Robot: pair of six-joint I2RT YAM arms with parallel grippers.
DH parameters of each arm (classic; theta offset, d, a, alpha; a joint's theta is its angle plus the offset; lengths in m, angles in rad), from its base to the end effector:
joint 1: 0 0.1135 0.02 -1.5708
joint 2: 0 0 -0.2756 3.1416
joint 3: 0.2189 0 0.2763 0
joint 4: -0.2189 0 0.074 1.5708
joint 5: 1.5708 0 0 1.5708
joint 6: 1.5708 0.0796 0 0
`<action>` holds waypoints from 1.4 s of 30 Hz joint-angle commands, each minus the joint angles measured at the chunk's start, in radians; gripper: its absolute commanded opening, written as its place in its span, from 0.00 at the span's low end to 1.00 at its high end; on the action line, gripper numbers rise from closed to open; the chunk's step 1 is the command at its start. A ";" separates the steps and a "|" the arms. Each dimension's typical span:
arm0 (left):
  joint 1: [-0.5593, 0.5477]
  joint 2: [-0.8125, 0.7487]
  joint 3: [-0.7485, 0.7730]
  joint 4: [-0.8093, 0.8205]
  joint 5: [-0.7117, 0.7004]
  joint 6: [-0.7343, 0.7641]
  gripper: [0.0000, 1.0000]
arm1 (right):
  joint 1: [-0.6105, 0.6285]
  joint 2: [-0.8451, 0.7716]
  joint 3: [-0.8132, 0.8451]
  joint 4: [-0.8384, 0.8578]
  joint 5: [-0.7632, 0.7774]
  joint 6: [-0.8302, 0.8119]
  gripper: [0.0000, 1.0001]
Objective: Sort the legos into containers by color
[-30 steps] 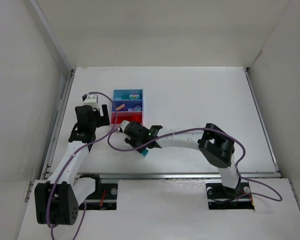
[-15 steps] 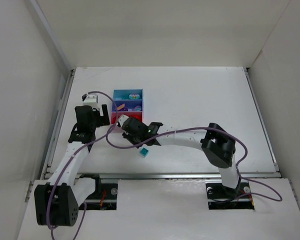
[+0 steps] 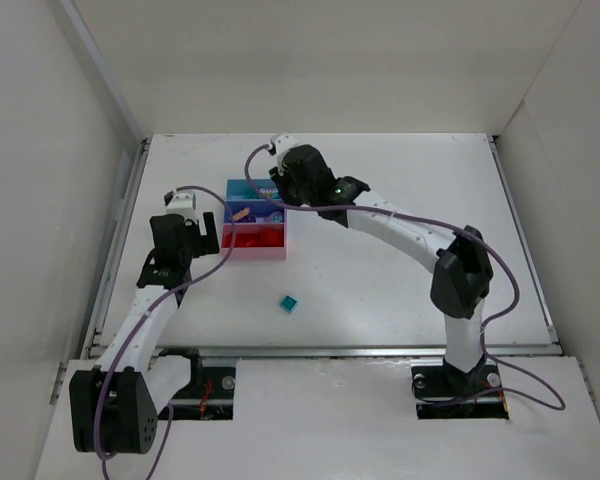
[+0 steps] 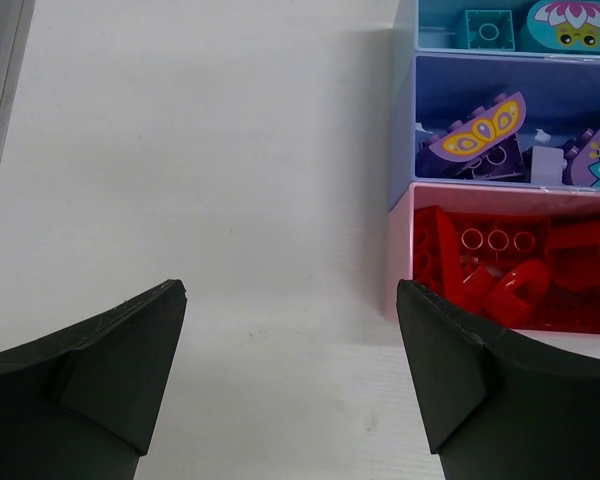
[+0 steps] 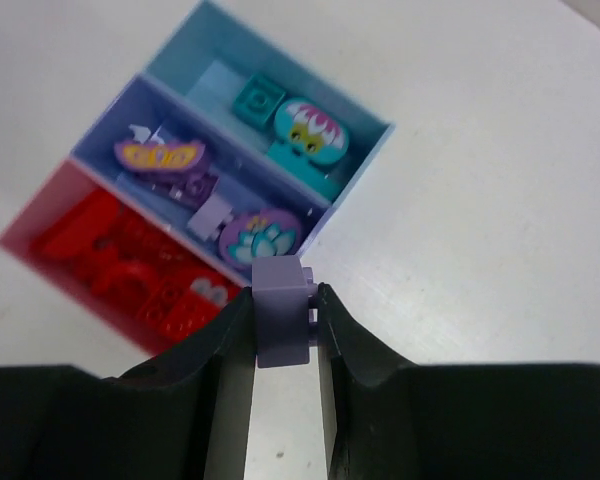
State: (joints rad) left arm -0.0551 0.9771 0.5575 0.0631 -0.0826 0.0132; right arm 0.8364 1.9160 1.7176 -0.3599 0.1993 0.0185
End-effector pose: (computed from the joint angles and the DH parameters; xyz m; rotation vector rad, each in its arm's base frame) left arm 0.2802 -0.0089 0.2333 0.0105 1.9263 0.0515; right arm 0.3591 0.3742 0.2980 -0.7378 1.9991 0.2954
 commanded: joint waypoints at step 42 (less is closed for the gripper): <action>0.024 -0.035 -0.040 0.066 0.020 -0.027 0.84 | 0.300 -0.005 -0.360 -0.070 -0.083 0.058 0.99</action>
State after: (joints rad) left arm -0.0185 0.9798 0.5312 0.0853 -0.0723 -0.0021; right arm 1.1713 1.9205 1.3521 -0.4633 0.0959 -0.0086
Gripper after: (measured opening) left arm 0.840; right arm 0.986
